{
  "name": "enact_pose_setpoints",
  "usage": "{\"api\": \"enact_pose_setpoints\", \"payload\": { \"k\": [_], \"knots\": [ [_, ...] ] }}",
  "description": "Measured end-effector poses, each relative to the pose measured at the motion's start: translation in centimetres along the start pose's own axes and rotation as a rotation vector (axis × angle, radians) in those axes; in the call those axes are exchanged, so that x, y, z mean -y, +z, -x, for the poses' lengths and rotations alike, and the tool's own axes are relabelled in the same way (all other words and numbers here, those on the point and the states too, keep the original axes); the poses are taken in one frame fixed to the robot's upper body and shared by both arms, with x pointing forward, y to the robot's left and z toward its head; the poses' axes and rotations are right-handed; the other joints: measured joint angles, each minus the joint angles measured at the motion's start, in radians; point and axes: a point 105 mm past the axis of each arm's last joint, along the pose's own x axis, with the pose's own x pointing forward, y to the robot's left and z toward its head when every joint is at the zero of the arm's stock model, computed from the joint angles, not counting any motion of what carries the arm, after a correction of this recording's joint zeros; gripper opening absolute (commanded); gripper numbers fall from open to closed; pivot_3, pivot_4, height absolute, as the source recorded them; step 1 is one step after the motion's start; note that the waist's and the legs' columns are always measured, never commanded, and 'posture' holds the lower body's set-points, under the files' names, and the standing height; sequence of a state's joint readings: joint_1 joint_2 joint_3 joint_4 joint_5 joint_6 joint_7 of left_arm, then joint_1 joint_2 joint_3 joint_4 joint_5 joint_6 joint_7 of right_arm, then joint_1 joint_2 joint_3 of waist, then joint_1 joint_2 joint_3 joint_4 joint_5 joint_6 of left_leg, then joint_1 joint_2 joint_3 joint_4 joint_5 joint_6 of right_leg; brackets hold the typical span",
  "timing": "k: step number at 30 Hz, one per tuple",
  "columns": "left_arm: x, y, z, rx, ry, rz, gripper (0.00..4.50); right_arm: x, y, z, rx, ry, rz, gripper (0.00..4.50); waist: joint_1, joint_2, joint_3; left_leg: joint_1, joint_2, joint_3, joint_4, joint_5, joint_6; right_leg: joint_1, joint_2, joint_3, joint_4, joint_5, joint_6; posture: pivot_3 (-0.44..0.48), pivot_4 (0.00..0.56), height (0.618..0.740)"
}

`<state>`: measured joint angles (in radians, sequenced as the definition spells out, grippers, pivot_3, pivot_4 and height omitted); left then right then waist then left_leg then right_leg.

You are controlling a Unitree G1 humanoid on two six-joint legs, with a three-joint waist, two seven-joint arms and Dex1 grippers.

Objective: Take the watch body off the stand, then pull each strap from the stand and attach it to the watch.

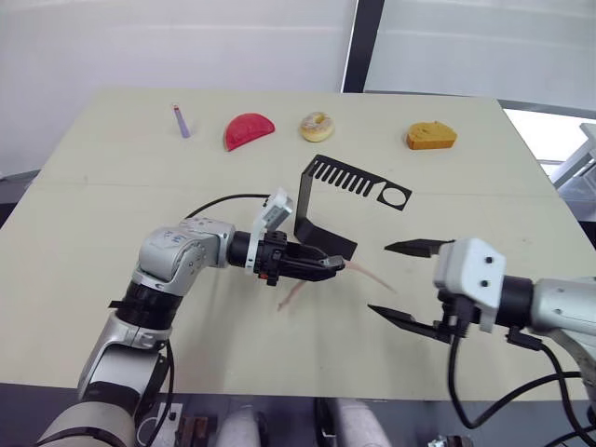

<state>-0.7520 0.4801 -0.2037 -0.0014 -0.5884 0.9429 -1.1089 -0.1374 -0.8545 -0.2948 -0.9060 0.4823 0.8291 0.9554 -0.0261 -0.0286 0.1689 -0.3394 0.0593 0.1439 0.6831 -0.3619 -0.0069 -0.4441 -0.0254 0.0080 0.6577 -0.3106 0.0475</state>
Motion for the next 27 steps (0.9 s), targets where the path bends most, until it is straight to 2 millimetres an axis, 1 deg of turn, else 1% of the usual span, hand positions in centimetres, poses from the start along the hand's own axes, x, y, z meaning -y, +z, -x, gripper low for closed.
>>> {"api": "enact_pose_setpoints", "payload": {
  "k": [1,3,4,6,9,12,15,20,23,27],
  "knots": [
    [0.0,0.0,0.1,-0.002,-0.002,-0.031,1.59,0.0,0.3,0.4,0.020,0.011,-0.021,4.47,-0.001,0.000,0.000,0.000,0.000,0.000,0.000,0.000,0.000,0.000,0.000,0.000,0.000,0.000,0.000,0.000,0.150,0.737],
    [1.0,-0.2,0.8,-0.034,-0.048,-0.216,1.59,-0.3,0.7,1.2,0.065,0.050,-0.116,4.47,-0.004,0.000,0.000,0.000,0.000,0.000,0.000,0.000,0.000,0.000,0.000,0.000,0.000,0.000,0.000,0.000,0.150,0.737],
    [1.2,-0.2,1.1,-0.042,-0.051,-0.253,1.59,-0.3,0.7,1.4,0.071,0.052,-0.132,4.47,-0.004,0.000,0.000,0.000,0.000,0.000,-0.001,0.000,0.000,0.000,0.000,0.000,0.000,0.000,0.000,0.000,0.150,0.737],
    [1.4,-0.1,1.8,-0.071,-0.052,-0.401,1.59,-0.5,0.8,1.6,0.097,0.076,-0.180,4.47,-0.002,0.000,0.000,0.000,0.000,0.000,-0.001,0.000,0.000,0.000,0.000,0.000,0.000,0.000,-0.001,0.000,0.150,0.737],
    [1.6,-0.5,2.5,-0.123,-0.051,-0.576,1.59,-0.7,0.9,1.6,0.110,0.082,-0.204,4.47,-0.001,0.000,0.000,0.000,0.000,0.000,-0.001,0.000,0.000,0.000,0.000,0.000,-0.001,0.000,0.000,0.000,0.150,0.737],
    [1.8,-1.6,3.3,-0.197,-0.059,-0.738,1.59,-1.0,0.5,1.5,0.105,0.081,-0.232,4.47,-0.001,0.000,0.000,0.000,0.000,0.000,-0.001,0.000,0.000,0.000,0.000,0.000,-0.002,0.000,0.000,0.000,0.150,0.737],
    [2.0,-1.6,3.5,-0.215,-0.059,-0.870,1.59,-1.6,0.5,1.0,0.114,0.095,-0.230,4.47,-0.001,0.000,0.000,0.000,0.000,0.000,-0.001,0.000,0.001,0.000,0.000,0.000,-0.002,0.000,0.000,0.000,0.150,0.737],
    [1.5,-1.6,4.0,-0.221,-0.019,-0.973,1.59,-2.3,0.3,0.4,0.119,0.108,-0.229,4.47,-0.002,0.000,0.000,0.000,0.000,0.000,-0.001,0.000,0.001,0.000,0.000,0.000,-0.002,0.000,0.000,0.000,0.150,0.737],
    [1.2,-1.6,4.0,-0.217,-0.002,-0.978,1.59,-2.5,0.3,0.2,0.125,0.111,-0.221,4.47,-0.002,0.000,0.000,0.000,0.001,0.000,-0.001,0.000,0.001,0.000,0.001,0.000,-0.001,0.000,0.000,0.000,0.150,0.737],
    [1.2,-1.6,4.0,-0.215,0.002,-0.977,1.59,-2.2,0.3,0.2,0.113,0.094,-0.188,4.47,-0.002,0.000,0.000,0.000,0.001,0.000,-0.001,0.000,0.001,0.000,0.001,0.000,-0.001,0.000,0.000,0.000,0.150,0.737]
  ]
}}
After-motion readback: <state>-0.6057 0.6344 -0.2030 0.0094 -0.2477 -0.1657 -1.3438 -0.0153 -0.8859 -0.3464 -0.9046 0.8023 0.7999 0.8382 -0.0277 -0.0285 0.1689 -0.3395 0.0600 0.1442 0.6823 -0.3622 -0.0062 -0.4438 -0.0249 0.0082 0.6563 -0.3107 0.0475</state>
